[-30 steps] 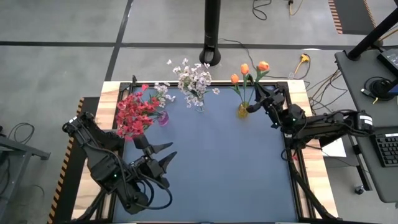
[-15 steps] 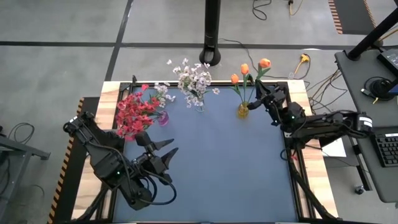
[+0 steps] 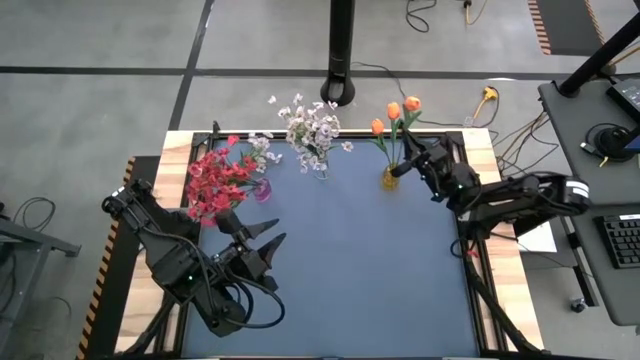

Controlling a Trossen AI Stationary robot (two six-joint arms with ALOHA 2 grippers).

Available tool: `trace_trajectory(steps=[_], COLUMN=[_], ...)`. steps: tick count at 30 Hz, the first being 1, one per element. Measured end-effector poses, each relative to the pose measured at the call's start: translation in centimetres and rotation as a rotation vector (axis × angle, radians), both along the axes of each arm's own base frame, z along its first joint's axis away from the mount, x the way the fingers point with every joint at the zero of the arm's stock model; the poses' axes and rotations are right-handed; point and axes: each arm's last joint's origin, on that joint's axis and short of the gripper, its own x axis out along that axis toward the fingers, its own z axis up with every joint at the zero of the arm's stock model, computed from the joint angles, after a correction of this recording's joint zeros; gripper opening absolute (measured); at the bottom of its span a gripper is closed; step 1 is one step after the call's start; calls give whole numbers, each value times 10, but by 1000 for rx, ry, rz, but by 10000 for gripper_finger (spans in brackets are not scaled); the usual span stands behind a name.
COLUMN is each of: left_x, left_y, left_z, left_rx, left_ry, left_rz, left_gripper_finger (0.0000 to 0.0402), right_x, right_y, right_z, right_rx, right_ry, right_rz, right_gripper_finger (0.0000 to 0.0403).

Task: Sort flowers into vase by color
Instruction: Put the orange tulip into the yellow vase

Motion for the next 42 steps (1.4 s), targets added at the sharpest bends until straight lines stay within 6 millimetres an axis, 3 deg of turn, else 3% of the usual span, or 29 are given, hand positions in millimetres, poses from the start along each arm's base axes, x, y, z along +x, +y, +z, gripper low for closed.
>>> trace_trajectory(steps=[30,42], left_x=[0,0], left_y=[0,0], left_z=[0,0], left_rx=[5,4], left_ry=[5,5], left_rz=[-1,-2], left_gripper_finger=[137,137], right_x=[2,3], right_y=[-1,-1], right_z=[-3,-7], right_rx=[11,51], right_ry=[26,35], right_rz=[0,8], right_gripper_finger=[14,123])
